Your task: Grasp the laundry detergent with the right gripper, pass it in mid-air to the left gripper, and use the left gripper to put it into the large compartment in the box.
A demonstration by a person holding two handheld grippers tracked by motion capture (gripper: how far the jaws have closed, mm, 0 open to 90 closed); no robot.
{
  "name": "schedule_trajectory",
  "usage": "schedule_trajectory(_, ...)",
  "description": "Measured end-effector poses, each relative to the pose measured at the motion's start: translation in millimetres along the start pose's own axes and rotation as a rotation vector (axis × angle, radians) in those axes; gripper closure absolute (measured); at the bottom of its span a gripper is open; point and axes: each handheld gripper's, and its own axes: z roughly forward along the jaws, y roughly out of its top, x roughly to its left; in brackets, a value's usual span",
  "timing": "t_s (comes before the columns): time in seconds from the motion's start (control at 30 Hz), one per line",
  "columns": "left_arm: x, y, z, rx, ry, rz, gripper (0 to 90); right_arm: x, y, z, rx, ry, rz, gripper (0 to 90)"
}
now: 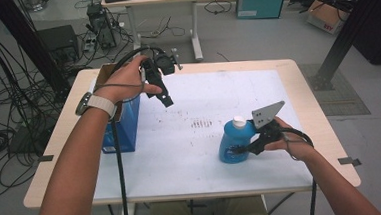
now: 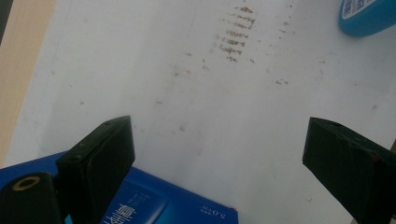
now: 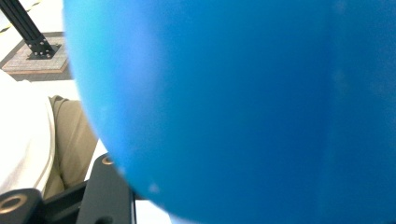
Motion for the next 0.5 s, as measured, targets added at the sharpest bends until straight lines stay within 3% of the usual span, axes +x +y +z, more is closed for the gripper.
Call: schedule_trajectory(0.5,-5.2,-0.3,-5.4,-0.006,0.007,-0.002,9.5,1.7,1.1,-0.1,0.006,-0.011,0.001,43.3)
